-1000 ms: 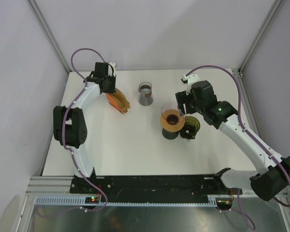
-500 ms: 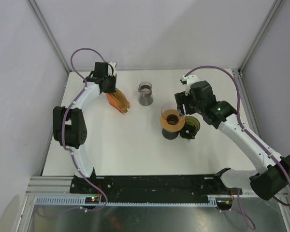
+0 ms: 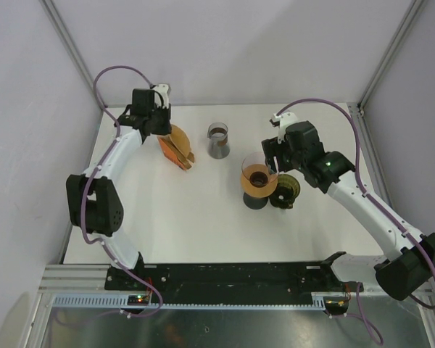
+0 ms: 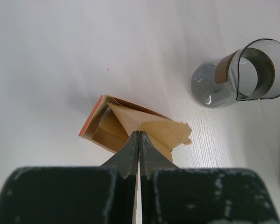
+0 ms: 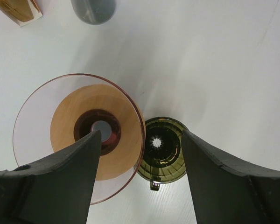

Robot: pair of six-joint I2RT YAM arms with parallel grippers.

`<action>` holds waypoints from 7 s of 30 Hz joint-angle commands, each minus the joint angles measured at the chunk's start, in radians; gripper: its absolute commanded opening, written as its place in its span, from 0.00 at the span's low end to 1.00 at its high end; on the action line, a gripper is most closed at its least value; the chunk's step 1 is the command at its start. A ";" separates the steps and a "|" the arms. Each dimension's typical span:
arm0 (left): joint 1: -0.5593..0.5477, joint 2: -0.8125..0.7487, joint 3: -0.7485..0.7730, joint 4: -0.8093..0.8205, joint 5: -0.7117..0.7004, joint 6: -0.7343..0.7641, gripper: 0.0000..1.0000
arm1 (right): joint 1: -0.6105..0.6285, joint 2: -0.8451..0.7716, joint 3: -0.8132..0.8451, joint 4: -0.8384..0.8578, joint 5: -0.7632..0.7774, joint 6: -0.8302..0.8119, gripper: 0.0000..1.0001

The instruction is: Place the coffee filter in the dripper

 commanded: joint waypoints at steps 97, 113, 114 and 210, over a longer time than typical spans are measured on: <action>-0.228 -0.328 0.188 -0.232 0.101 0.135 0.85 | 0.190 0.272 0.624 -0.262 -0.014 0.056 0.00; -0.265 -0.303 0.170 -0.241 0.177 0.146 0.84 | 0.026 0.181 0.660 -0.664 -0.201 0.003 0.00; -0.272 -0.301 0.166 -0.241 0.179 0.148 0.84 | 0.025 0.186 0.660 -0.683 -0.204 0.000 0.00; -0.517 -0.036 0.238 -0.239 0.301 0.026 0.46 | 0.075 0.157 0.309 -0.224 -0.173 -0.073 0.00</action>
